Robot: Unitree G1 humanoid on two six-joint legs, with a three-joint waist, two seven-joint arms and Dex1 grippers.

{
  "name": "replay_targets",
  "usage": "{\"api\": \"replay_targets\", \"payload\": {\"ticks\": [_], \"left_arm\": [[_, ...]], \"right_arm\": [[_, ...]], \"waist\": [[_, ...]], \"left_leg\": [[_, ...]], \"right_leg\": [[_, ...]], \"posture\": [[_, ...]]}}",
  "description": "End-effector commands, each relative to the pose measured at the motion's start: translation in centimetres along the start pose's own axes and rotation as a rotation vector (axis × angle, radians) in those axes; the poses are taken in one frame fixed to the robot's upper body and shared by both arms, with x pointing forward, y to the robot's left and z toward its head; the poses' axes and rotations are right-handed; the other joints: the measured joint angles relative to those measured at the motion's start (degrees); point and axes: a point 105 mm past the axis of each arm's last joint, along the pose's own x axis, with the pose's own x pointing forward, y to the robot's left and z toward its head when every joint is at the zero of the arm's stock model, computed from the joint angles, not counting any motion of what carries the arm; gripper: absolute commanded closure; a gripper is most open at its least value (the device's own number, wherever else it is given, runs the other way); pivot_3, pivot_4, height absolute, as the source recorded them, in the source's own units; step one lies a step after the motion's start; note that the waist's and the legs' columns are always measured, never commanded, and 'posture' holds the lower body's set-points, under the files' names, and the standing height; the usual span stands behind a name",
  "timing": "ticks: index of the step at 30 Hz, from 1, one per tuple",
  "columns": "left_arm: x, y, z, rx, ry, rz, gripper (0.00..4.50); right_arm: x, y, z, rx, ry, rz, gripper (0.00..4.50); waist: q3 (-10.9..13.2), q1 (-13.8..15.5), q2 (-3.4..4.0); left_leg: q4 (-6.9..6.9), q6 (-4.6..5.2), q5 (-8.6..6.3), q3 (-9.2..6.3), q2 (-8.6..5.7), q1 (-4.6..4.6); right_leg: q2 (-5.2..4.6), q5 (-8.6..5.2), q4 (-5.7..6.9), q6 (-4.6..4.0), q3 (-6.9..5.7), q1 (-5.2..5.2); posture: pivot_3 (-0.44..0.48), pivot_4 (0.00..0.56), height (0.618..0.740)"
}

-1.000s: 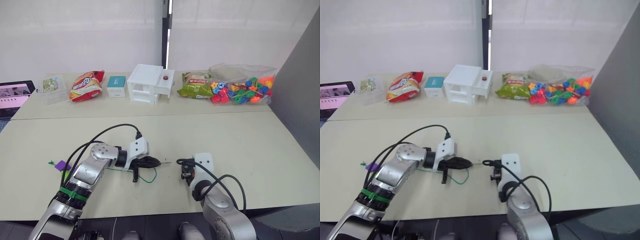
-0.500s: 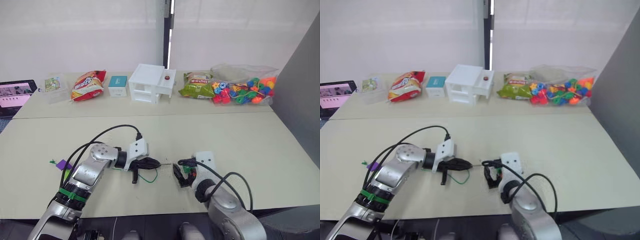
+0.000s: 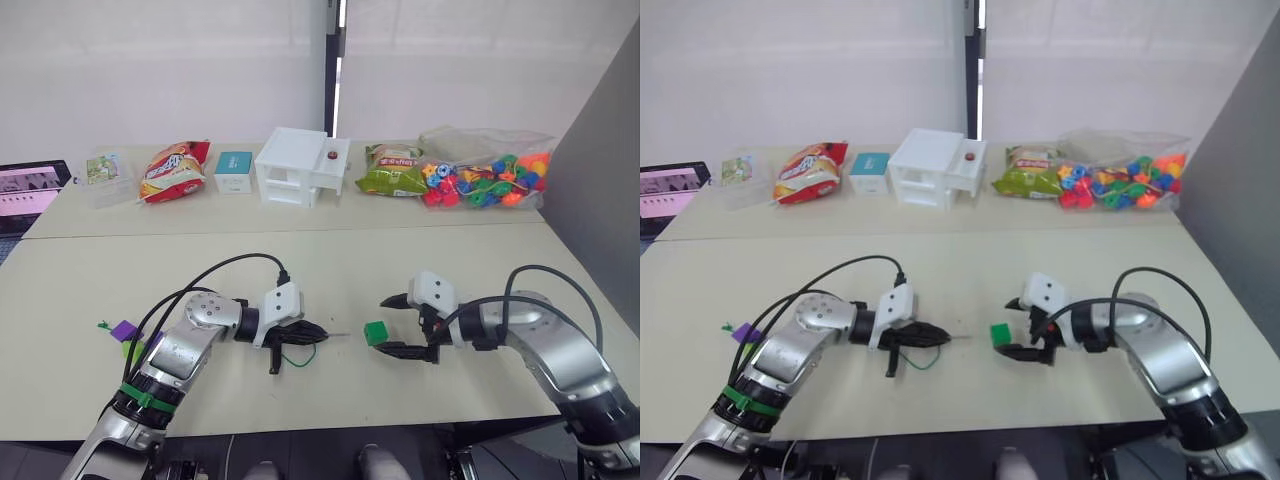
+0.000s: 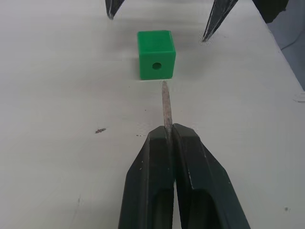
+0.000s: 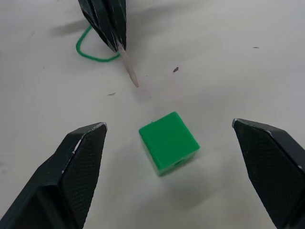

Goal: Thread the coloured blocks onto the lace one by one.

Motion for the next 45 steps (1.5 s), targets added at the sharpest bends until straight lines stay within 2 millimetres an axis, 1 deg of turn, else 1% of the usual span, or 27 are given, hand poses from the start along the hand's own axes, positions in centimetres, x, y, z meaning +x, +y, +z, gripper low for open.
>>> {"api": "replay_targets", "payload": {"ticks": [1,6,7,8,9,16,17,27,37,45], "left_arm": [[-0.1,-0.8,1.3,0.005,-0.001,0.009,4.50],[0.4,-1.5,1.9,-0.012,0.010,0.050,4.50],[0.5,-1.5,2.0,-0.017,0.008,0.054,4.50],[0.5,-1.6,2.0,-0.022,0.004,0.057,4.50],[0.6,-1.6,2.0,-0.026,0.004,0.058,4.50],[1.2,-1.7,2.1,-0.032,0.004,0.053,4.50],[1.3,-1.6,2.1,-0.030,0.006,0.053,4.50],[2.6,-1.1,2.1,0.005,0.008,0.036,4.50],[3.2,-1.0,2.5,0.016,-0.007,0.026,4.50],[4.3,-2.0,3.0,0.026,-0.029,-0.039,4.50]], "right_arm": [[0.2,0.0,-0.5,-0.092,0.012,0.087,0.05],[0.5,-0.7,-1.3,-0.106,0.010,0.107,0.05],[0.6,-0.9,-1.4,-0.104,0.005,0.101,0.43],[0.7,-1.0,-1.5,-0.099,0.000,0.099,0.57],[0.9,-1.0,-1.5,-0.099,-0.004,0.097,0.89],[1.3,-0.8,-1.7,-0.087,-0.018,0.094,3.26],[1.3,-0.8,-1.8,-0.087,-0.017,0.094,3.31],[1.6,0.0,-0.9,-0.072,-0.029,0.089,3.31],[1.7,0.4,-0.6,-0.077,-0.030,0.093,3.31],[2.1,0.8,-0.2,-0.063,-0.031,0.091,3.31]], "waist": [[0.0,0.3,0.00],[0.0,1.0,0.00],[0.0,1.1,0.00],[0.0,1.1,0.00],[0.0,1.1,0.00],[0.0,1.1,0.00],[0.0,1.1,0.00],[0.0,1.1,0.00],[0.0,1.1,0.00],[0.0,1.1,0.00]], "left_leg": [[0.03,0.00,0.00,0.00,0.00,-0.04],[0.08,0.00,0.00,0.01,-0.02,-0.09],[0.08,0.00,0.00,0.00,-0.02,-0.08],[0.08,0.00,0.00,0.00,-0.02,-0.08],[0.08,0.00,0.00,0.00,-0.02,-0.07],[0.08,0.00,0.00,0.00,-0.02,-0.05],[0.08,0.00,0.00,0.00,-0.02,-0.05],[0.09,0.00,0.00,-0.01,-0.03,-0.05],[0.10,0.00,0.00,-0.01,-0.03,-0.05],[0.11,0.00,0.00,-0.01,-0.04,-0.06]], "right_leg": [[-0.02,0.00,0.01,0.00,-0.01,-0.01],[-0.06,0.01,0.01,0.01,0.00,-0.06],[-0.06,0.01,0.01,0.01,0.00,-0.06],[-0.06,0.01,0.03,0.01,-0.01,-0.05],[-0.05,0.01,0.03,0.00,-0.01,-0.05],[-0.05,0.01,0.05,0.00,0.00,-0.05],[-0.05,0.01,0.05,0.00,0.00,-0.05],[-0.04,0.01,0.09,0.00,0.00,-0.06],[-0.05,0.01,0.09,0.00,0.00,-0.05],[-0.05,0.01,0.09,0.00,0.00,-0.05]], "posture": [[0.000,0.150,0.740],[0.000,0.150,0.740],[0.000,0.150,0.740],[0.000,0.150,0.740],[0.000,0.150,0.740],[0.000,0.150,0.740],[0.000,0.150,0.740],[0.000,0.150,0.740],[0.000,0.150,0.740],[0.000,0.150,0.740]]}}
